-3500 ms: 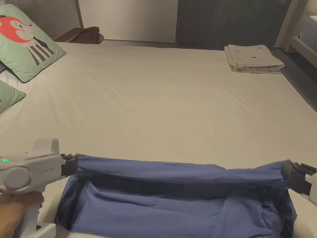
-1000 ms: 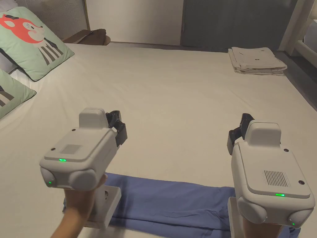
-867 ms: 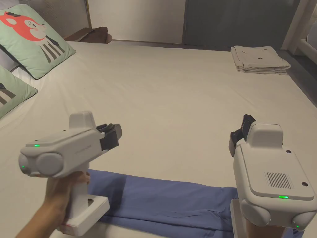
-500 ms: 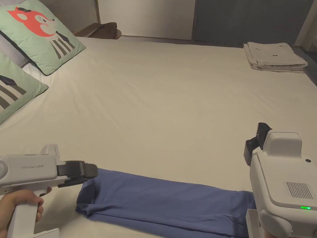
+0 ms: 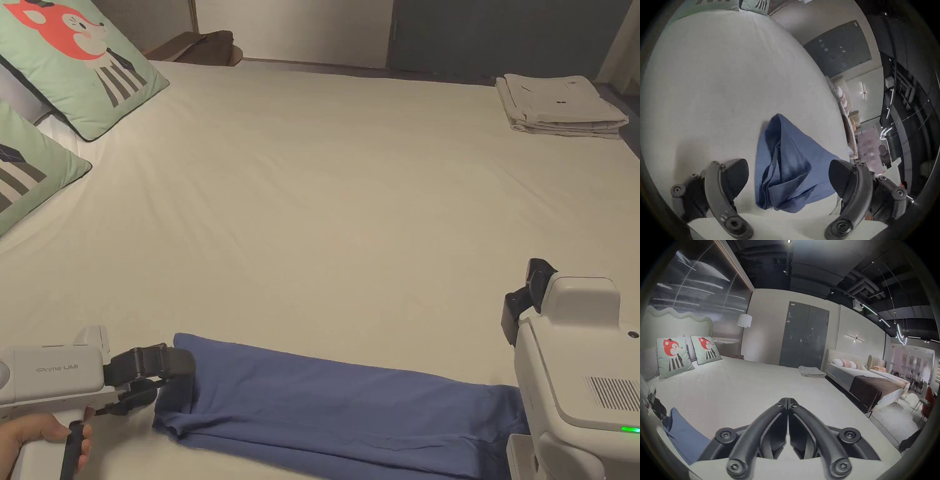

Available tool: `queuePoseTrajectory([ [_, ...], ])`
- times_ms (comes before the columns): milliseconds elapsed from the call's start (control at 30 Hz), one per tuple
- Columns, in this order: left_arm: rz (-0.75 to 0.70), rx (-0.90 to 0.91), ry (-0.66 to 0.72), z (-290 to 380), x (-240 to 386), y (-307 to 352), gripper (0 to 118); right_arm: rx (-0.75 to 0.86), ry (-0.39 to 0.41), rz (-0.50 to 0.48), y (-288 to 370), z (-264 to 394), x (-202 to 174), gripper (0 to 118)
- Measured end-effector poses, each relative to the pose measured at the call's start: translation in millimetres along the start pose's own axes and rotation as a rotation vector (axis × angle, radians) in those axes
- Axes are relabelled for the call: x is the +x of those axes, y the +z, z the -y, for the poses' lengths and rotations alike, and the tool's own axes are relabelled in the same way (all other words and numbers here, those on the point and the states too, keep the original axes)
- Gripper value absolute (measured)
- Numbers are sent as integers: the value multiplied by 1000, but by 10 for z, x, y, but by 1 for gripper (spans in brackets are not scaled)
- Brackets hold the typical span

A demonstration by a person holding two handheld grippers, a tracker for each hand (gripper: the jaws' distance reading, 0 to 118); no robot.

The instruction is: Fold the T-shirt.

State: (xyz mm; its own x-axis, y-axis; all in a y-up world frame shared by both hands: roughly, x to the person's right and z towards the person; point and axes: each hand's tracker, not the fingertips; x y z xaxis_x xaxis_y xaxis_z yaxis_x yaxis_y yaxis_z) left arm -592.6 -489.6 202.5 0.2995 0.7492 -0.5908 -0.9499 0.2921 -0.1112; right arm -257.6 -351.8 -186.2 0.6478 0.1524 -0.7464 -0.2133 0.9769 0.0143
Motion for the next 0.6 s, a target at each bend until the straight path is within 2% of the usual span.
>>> queuePoseTrajectory([
  [133,15,10,-14,-12,72,-10,77,-2,6,6,6,-10,18,0],
  [267,12,3,-19,-113,-41,-132,61,-8,5,11,12,-4,35,0],
  [300,8,1,-25,-117,-33,-140,48,-9,6,13,15,-1,40,0],
  [333,4,8,-36,-82,34,-135,16,-10,5,14,17,3,45,0],
  [367,-3,10,-40,-69,73,-139,9,-12,1,14,20,6,54,0],
  [433,-73,16,-78,-44,109,-169,9,-15,-4,14,19,9,65,0],
  [600,-67,29,-129,70,348,-50,7,-13,-11,11,23,0,94,0],
])
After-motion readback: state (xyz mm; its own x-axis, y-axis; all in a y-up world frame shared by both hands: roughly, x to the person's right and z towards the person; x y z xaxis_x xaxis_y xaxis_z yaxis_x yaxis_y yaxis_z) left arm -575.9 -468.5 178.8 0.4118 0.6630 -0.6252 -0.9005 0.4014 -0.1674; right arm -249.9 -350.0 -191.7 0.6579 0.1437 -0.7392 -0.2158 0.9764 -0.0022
